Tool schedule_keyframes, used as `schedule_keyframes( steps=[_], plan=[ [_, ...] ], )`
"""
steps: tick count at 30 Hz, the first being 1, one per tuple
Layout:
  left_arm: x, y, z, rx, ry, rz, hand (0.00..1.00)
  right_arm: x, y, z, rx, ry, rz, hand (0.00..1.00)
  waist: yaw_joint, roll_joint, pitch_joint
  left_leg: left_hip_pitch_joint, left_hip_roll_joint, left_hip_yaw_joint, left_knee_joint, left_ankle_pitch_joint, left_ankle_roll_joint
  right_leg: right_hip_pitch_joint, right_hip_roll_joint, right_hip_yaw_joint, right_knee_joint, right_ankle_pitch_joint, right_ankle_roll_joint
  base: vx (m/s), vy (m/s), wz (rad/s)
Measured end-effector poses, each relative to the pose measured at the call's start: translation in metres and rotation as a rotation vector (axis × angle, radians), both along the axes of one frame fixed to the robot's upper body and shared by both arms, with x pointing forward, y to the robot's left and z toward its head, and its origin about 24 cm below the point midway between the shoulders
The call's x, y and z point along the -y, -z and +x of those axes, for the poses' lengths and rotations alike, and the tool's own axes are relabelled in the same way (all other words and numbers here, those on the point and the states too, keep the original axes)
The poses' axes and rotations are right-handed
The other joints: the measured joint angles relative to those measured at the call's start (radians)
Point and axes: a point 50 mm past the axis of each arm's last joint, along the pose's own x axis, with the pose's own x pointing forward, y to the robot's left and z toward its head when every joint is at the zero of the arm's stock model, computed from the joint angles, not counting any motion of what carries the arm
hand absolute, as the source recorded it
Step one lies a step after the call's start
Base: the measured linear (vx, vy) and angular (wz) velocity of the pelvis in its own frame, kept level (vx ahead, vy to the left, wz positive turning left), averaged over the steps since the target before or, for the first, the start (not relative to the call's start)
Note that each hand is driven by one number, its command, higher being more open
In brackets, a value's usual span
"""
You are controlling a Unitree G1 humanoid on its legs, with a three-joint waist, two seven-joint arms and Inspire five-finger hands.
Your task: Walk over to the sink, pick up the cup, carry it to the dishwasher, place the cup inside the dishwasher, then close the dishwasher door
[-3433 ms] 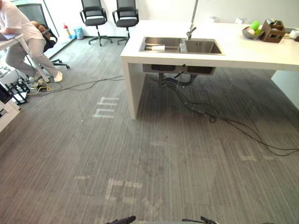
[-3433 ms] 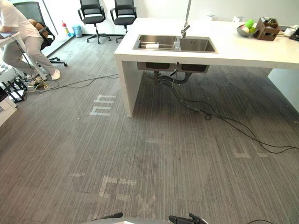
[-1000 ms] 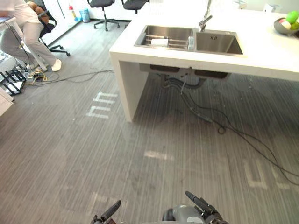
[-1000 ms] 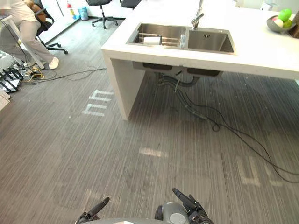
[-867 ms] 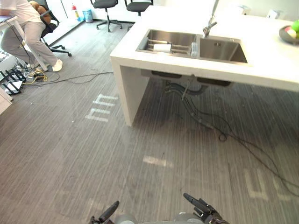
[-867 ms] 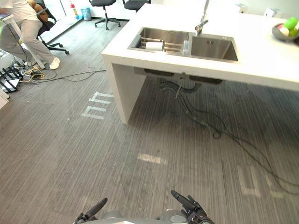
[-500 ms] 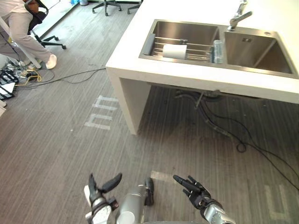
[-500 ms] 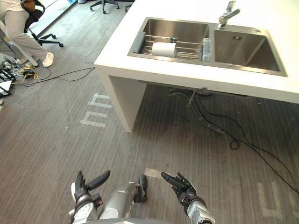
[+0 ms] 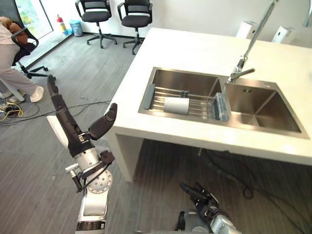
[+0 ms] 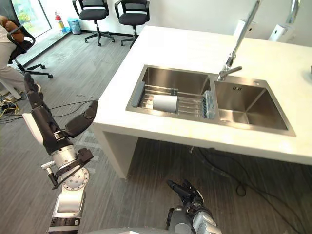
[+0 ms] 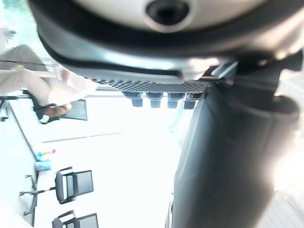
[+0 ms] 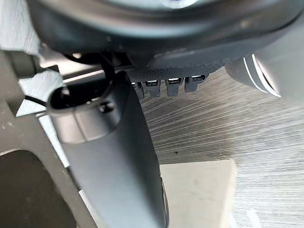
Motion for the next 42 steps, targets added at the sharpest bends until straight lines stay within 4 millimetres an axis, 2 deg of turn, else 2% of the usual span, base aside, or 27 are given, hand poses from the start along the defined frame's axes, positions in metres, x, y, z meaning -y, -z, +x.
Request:
schedule_keyframes(
  steps=[2,3,4,6,7,8,9,10,11,12,13,14,15,18,21,24,29,33,42],
  plan=[
    [0.006,0.007,-0.005,-0.018,0.008,-0.019,1.0,0.006,0.001,-0.001,-0.021,-0.02,-0.013,1.0,0.005,0.074,-0.017,0.01,0.063,-0.001,0.033,-0.02,-0.01,0.034,0.057,0.0,-0.016,-0.014,-0.004,0.49,-0.218,-0.21],
    [0.015,0.006,-0.005,0.0,0.034,-0.01,1.0,0.009,0.001,-0.002,-0.031,-0.033,-0.015,1.0,0.005,0.095,-0.028,0.006,0.087,0.0,0.058,-0.018,-0.012,0.059,0.081,-0.01,-0.049,-0.027,-0.013,0.43,-0.195,-0.16],
    [0.021,0.004,-0.004,0.012,0.055,0.001,1.0,0.009,0.002,-0.002,-0.041,-0.037,-0.012,1.0,0.003,0.099,-0.03,0.003,0.098,0.001,0.074,-0.015,-0.017,0.07,0.091,-0.016,-0.06,-0.033,-0.017,0.4,-0.191,0.03],
    [0.044,-0.005,-0.002,0.048,0.162,0.069,1.0,0.012,0.002,-0.007,-0.073,-0.057,-0.013,1.0,0.0,0.099,-0.028,-0.031,0.128,0.003,0.198,-0.003,-0.034,0.137,0.117,-0.034,-0.122,-0.041,-0.023,0.35,-0.144,0.13],
    [0.056,-0.009,-0.002,0.072,0.241,0.096,1.0,0.018,0.004,-0.014,-0.1,-0.059,-0.023,1.0,0.0,0.096,-0.029,-0.088,0.132,0.006,0.348,0.055,-0.052,0.195,0.112,-0.032,-0.175,-0.04,-0.024,0.32,-0.076,0.08],
    [0.059,-0.011,-0.002,0.077,0.265,0.107,1.0,0.02,0.005,-0.017,-0.108,-0.058,-0.029,1.0,0.004,0.092,-0.028,-0.11,0.137,0.006,0.403,0.064,-0.05,0.219,0.101,-0.029,-0.201,-0.036,-0.025,0.3,-0.052,0.05],
    [0.062,-0.013,-0.001,0.084,0.287,0.121,1.0,0.023,0.005,-0.02,-0.117,-0.055,-0.034,1.0,0.003,0.094,-0.031,-0.122,0.143,0.024,0.417,0.038,-0.04,0.24,0.096,-0.028,-0.225,-0.031,-0.023,0.2,0.008,0.06],
    [0.066,-0.02,0.001,0.116,0.328,0.168,1.0,0.026,0.007,-0.024,-0.132,-0.052,-0.041,1.0,0.001,0.09,-0.029,-0.152,0.148,0.031,0.382,-0.032,-0.043,0.266,0.078,-0.029,-0.255,-0.024,-0.016,0.22,0.026,0.06],
    [0.069,-0.027,0.004,0.141,0.359,0.207,1.0,0.027,0.008,-0.025,-0.141,-0.052,-0.044,1.0,0.002,0.087,-0.028,-0.177,0.149,0.029,0.317,-0.05,-0.043,0.272,0.063,-0.027,-0.268,-0.02,-0.01,0.22,0.072,0.01],
    [0.072,-0.035,0.006,0.166,0.396,0.26,1.0,0.03,0.009,-0.025,-0.151,-0.054,-0.048,1.0,0.002,0.091,-0.03,-0.197,0.152,0.028,0.182,-0.036,-0.049,0.273,0.05,-0.02,-0.28,-0.015,-0.002,0.16,0.123,-0.17],
    [0.076,-0.041,0.01,0.179,0.427,0.315,1.0,0.034,0.009,-0.026,-0.16,-0.058,-0.055,1.0,0.001,0.116,-0.045,-0.205,0.172,0.031,0.03,0.084,-0.05,0.274,0.063,-0.006,-0.293,-0.009,0.009,0.11,0.136,-0.29],
    [0.077,-0.044,0.011,0.183,0.434,0.347,1.0,0.036,0.009,-0.026,-0.165,-0.06,-0.06,1.0,0.001,0.128,-0.052,-0.213,0.19,0.029,-0.002,0.137,-0.063,0.275,0.076,0.006,-0.301,-0.007,0.016,0.12,0.158,-0.59],
    [0.076,-0.045,0.011,0.163,0.439,0.41,1.0,0.036,0.011,-0.028,-0.175,-0.06,-0.061,1.0,-0.003,0.12,-0.06,-0.181,0.177,0.061,-0.03,0.141,-0.054,0.279,0.066,0.042,-0.314,0.003,0.036,0.1,0.135,-0.51],
    [0.08,-0.054,0.021,0.114,0.505,0.58,1.0,0.037,0.01,-0.028,-0.16,-0.057,-0.06,1.0,-0.031,0.115,-0.068,-0.156,0.134,0.077,-0.091,0.16,-0.029,0.279,0.034,0.055,-0.341,0.013,0.06,0.06,0.149,-0.21],
    [0.09,-0.064,0.029,0.079,0.59,0.753,1.0,0.038,0.01,-0.029,-0.161,-0.08,-0.073,1.0,-0.034,0.114,-0.068,-0.154,0.115,0.08,-0.104,0.163,-0.024,0.284,0.02,0.058,-0.365,0.026,0.073,0.01,0.095,-0.01],
    [0.096,-0.068,0.037,0.007,0.655,0.873,1.0,0.037,0.01,-0.029,-0.166,-0.08,-0.071,1.0,-0.047,0.115,-0.069,-0.142,0.114,0.085,-0.112,0.164,-0.023,0.293,0.018,0.063,-0.376,0.03,0.073,0.0,0.024,-0.05],
    [0.091,-0.059,0.061,-0.208,0.702,0.912,1.0,0.037,0.011,-0.03,-0.171,-0.106,-0.067,1.0,-0.062,0.116,-0.071,-0.117,0.12,0.122,-0.129,0.165,-0.024,0.303,0.029,0.099,-0.4,0.049,0.069,-0.04,-0.009,-0.23],
    [0.079,-0.04,0.079,-0.44,0.739,0.871,1.0,0.038,0.01,-0.03,-0.169,-0.112,-0.062,1.0,-0.092,0.114,-0.073,-0.103,0.118,0.142,-0.137,0.165,-0.024,0.311,0.031,0.119,-0.419,0.065,0.071,-0.06,-0.014,-0.15],
    [0.065,-0.016,0.091,-0.677,0.797,0.855,1.0,0.043,0.015,-0.045,-0.236,-0.126,-0.067,1.0,-0.111,0.109,-0.075,-0.076,0.116,0.155,-0.161,0.166,-0.024,0.334,0.035,0.123,-0.447,0.075,0.074,-0.02,-0.017,-0.04]
  ],
)
